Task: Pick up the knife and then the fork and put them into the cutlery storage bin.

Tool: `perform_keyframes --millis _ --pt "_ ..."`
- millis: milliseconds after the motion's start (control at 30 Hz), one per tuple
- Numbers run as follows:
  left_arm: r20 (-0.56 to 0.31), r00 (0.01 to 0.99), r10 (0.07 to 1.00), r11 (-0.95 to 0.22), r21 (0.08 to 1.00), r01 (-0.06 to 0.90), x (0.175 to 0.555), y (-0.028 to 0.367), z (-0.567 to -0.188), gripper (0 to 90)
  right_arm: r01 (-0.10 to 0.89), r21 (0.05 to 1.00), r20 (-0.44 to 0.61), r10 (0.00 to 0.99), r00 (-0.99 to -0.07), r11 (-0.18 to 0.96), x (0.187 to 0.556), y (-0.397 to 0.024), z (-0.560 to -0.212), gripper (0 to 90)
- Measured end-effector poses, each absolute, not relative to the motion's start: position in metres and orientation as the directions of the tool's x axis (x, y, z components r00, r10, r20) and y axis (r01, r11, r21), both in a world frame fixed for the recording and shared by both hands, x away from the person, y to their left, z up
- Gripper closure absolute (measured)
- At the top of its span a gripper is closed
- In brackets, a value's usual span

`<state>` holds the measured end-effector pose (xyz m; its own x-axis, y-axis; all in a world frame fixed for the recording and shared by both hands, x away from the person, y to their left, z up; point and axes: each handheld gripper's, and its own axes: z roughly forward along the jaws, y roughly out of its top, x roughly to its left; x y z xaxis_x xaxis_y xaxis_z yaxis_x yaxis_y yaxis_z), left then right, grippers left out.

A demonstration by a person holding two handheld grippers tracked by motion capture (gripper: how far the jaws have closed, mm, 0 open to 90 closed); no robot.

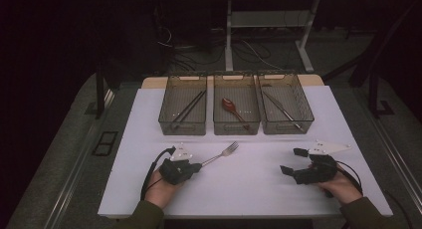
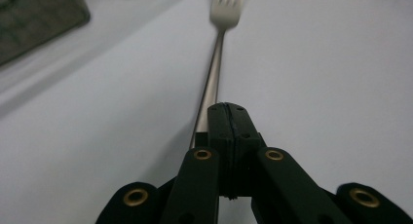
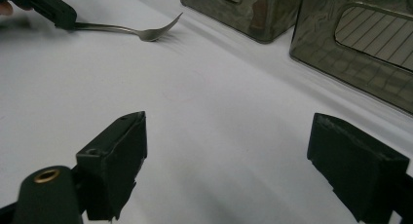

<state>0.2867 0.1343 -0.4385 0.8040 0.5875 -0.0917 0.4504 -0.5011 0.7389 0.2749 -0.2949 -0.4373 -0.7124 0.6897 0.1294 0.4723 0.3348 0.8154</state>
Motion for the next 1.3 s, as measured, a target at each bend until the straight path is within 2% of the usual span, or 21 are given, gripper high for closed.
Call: perform_keyframes --millis 67,200,333,600,967,1167,1300 --pt "-0.073 0.819 0.569 -0.513 0.747 0.423 0.293 0.134 -0.431 82.4 0.473 0.816 0.132 0.689 -0.713 0.333 0.275 -0.295 -0.437 13.8" --pt "-0.091 0.845 0.528 -0.520 0.752 0.406 0.305 0.127 -0.425 73.7 0.470 0.815 0.128 0.686 -0.716 0.339 0.275 -0.294 -0.438 13.8" --pt "-0.092 0.868 0.488 -0.537 0.753 0.381 0.316 0.116 -0.428 69.4 0.470 0.816 0.130 0.685 -0.716 0.336 0.276 -0.295 -0.438 13.8" --pt "-0.099 0.873 0.477 -0.549 0.743 0.384 0.334 0.100 -0.443 70.5 0.469 0.817 0.130 0.686 -0.716 0.336 0.276 -0.296 -0.438 13.8" --pt "-0.078 0.883 0.462 -0.585 0.722 0.370 0.335 0.098 -0.452 83.5 0.469 0.816 0.129 0.686 -0.716 0.336 0.276 -0.296 -0.438 13.8" --pt "-0.070 0.884 0.463 -0.587 0.722 0.365 0.334 0.097 -0.451 84.2 0.457 0.826 0.123 0.686 -0.717 0.330 0.276 -0.296 -0.437 13.8" --pt "-0.074 0.883 0.464 -0.573 0.735 0.363 0.331 0.096 -0.445 84.3 0.467 0.837 0.163 0.683 -0.712 0.286 0.278 -0.294 -0.434 13.8"
